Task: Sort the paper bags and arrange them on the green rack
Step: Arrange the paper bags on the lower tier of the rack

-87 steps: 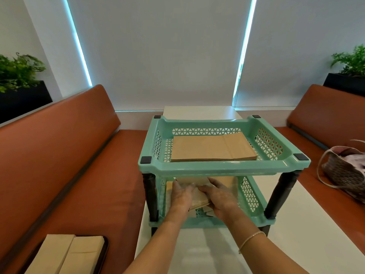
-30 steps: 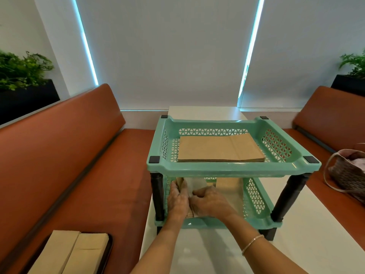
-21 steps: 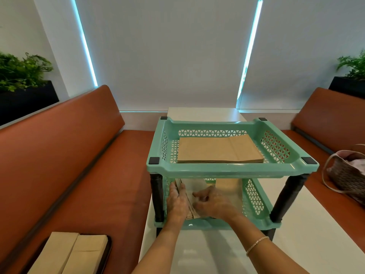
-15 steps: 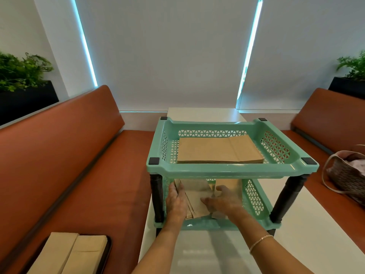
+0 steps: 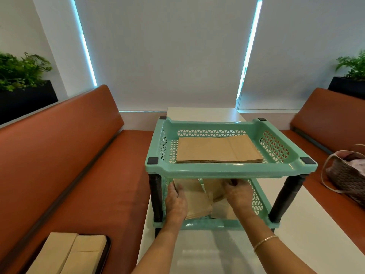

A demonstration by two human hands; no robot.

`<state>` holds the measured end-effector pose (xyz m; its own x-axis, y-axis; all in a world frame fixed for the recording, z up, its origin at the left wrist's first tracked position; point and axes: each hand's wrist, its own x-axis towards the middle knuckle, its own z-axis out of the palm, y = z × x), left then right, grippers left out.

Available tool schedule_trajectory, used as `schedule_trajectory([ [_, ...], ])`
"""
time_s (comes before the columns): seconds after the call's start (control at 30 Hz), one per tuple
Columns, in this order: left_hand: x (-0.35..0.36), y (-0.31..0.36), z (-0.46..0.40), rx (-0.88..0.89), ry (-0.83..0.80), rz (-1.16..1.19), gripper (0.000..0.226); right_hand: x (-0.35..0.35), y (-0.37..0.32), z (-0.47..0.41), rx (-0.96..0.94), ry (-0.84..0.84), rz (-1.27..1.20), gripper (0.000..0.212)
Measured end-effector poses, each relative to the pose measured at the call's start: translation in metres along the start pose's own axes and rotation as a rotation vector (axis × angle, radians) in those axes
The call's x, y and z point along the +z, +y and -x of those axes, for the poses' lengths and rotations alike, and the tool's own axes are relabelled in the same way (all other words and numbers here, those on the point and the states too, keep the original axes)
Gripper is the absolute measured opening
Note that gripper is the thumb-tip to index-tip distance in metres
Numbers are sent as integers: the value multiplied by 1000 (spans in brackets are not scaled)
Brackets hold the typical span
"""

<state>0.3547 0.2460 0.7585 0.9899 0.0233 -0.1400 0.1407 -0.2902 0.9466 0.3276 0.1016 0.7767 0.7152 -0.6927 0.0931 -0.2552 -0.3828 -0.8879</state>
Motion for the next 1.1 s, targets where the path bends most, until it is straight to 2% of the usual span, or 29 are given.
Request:
schedule_trajectory([
  [0.07,0,1,1,13,-2,-6,44,2,0,2,-73,72,-10,11],
  [0.13,0,2,3,16,-6,-18,46,9,1,10,-140,58,28,12],
  [0.2,0,2,2,7,-6,-27,47,18,5,19,-255,-31,176,9],
  [0.27,1,1,1,-5,-14,-16,46,26,4,31,-323,-171,250,16],
  [0.33,1,1,0,-10,-30,8,44,34,3,41,-351,-281,257,23],
  [0.5,-1,-5,-4,-10,-43,126,37,41,-3,50,-488,-425,265,28],
  [0.57,-1,-6,-5,-32,-52,110,40,33,-5,48,-423,-448,200,28],
  [0.63,-1,-5,-3,-41,-66,66,51,27,-3,41,-280,-392,142,33],
  [0.73,-1,-4,-2,-49,-69,59,57,20,1,24,-26,-304,195,36],
  [0.83,0,-7,-4,-32,-79,72,53,19,-1,18,172,-444,107,29],
  [0.9,1,-9,-7,-26,-79,81,49,24,1,19,186,-517,108,34],
  [1.0,2,-12,-11,-46,-85,54,56,35,-2,24,152,-550,157,46],
  [1.1,4,-15,-13,-50,-123,50,56,37,-7,27,138,-552,149,44],
])
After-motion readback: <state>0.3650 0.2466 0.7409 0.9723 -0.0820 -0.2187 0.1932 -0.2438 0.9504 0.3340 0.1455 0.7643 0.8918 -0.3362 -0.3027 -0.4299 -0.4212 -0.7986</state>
